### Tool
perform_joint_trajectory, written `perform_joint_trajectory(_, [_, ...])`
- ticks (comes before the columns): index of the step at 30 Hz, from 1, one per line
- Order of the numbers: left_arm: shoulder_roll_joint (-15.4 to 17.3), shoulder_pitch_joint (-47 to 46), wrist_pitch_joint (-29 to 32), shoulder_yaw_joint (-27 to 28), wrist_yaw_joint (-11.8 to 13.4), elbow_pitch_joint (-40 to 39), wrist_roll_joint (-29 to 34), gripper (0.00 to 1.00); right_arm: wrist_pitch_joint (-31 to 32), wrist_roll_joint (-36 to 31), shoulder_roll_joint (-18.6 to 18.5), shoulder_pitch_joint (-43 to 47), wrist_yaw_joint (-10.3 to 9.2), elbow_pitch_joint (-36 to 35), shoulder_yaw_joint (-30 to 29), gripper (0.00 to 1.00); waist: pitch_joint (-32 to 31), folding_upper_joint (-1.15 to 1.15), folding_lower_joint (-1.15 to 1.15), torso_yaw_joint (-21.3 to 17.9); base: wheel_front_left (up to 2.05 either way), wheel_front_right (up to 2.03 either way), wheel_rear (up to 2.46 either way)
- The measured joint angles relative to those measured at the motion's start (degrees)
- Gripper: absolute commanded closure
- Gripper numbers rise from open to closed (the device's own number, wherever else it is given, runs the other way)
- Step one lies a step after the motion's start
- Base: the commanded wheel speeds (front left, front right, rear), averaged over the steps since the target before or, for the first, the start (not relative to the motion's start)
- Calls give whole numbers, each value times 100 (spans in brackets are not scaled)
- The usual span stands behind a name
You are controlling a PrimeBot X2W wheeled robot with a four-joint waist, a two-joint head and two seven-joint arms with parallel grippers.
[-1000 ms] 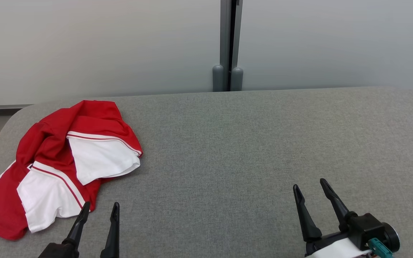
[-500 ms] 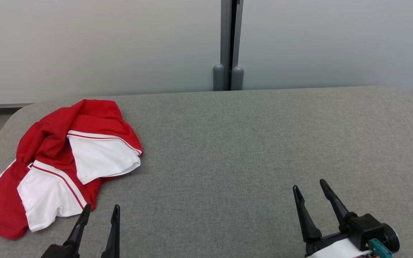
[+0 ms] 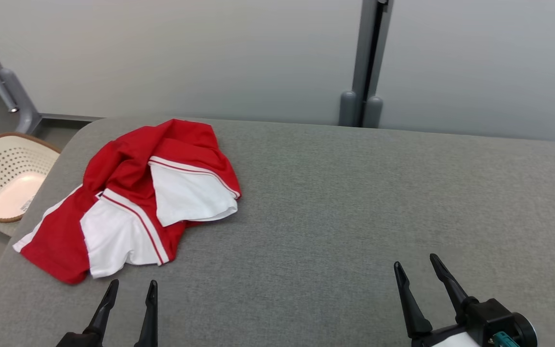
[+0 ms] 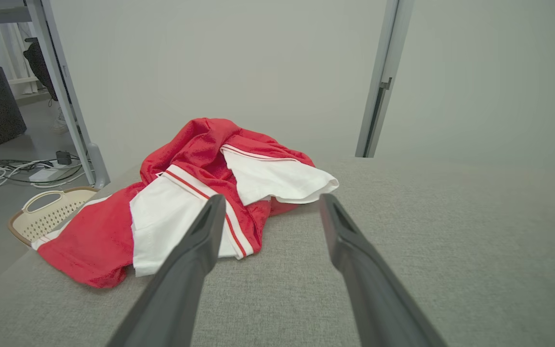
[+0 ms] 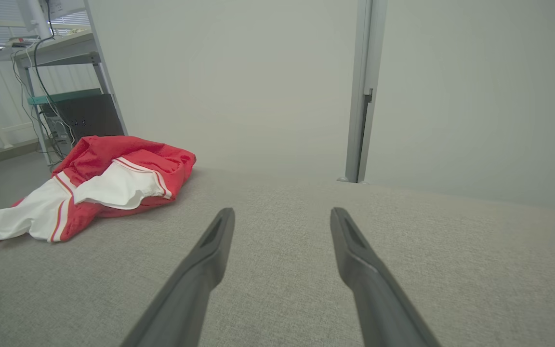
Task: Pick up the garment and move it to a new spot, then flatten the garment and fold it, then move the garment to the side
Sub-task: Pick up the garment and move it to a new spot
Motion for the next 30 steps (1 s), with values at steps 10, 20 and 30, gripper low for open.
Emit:
perform_joint_trajectory(10, [0,116,0,118,30,18,-4,0,-10,44,1,91,0,16,87,0,-37,0,0,992,0,0,0])
perform_joint_trajectory(20, [-1,185,0,153,31,-10,-31,0,-11,47,1,116,0,22,80,0,-50,0,0,1672,0,0,0])
perform_joint_trajectory(30, [0,-215,0,215,-11,-71,73,0,-11,-177,1,21,0,31,3,0,344,0,0,1721,0,0,0])
